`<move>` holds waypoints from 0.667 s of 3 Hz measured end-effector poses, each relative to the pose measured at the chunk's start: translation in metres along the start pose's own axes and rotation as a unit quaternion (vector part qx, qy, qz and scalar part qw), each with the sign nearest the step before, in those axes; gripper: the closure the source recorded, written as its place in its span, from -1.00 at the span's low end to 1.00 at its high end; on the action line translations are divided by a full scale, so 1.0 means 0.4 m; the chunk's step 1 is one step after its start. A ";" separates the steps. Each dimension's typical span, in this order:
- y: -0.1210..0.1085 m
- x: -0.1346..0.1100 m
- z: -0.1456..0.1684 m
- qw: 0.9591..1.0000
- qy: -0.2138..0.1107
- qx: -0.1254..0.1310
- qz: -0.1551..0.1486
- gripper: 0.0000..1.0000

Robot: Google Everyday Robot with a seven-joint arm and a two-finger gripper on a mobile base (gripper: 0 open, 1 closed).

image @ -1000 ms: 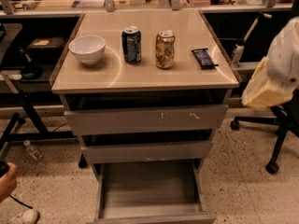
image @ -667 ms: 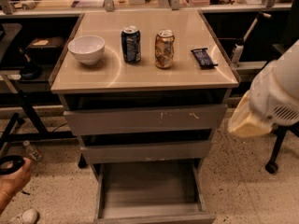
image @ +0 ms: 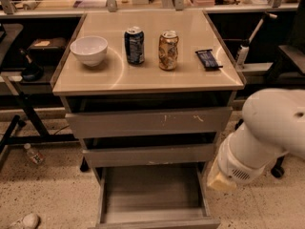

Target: Close bottom drawer

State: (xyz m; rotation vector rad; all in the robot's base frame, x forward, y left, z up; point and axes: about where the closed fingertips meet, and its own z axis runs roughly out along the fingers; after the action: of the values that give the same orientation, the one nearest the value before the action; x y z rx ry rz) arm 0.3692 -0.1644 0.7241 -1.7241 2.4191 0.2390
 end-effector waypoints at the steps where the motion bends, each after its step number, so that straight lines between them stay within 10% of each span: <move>1: 0.016 0.016 0.025 1.000 0.005 -0.009 0.004 1.00; 2: 0.026 0.022 0.054 1.000 -0.015 -0.022 0.003 1.00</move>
Offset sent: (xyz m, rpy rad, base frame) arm -0.0165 0.0015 -0.0429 0.1163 0.0578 0.0121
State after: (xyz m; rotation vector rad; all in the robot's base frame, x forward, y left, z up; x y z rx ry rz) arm 0.3574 -0.1646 0.7015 -1.7192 2.4164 0.3193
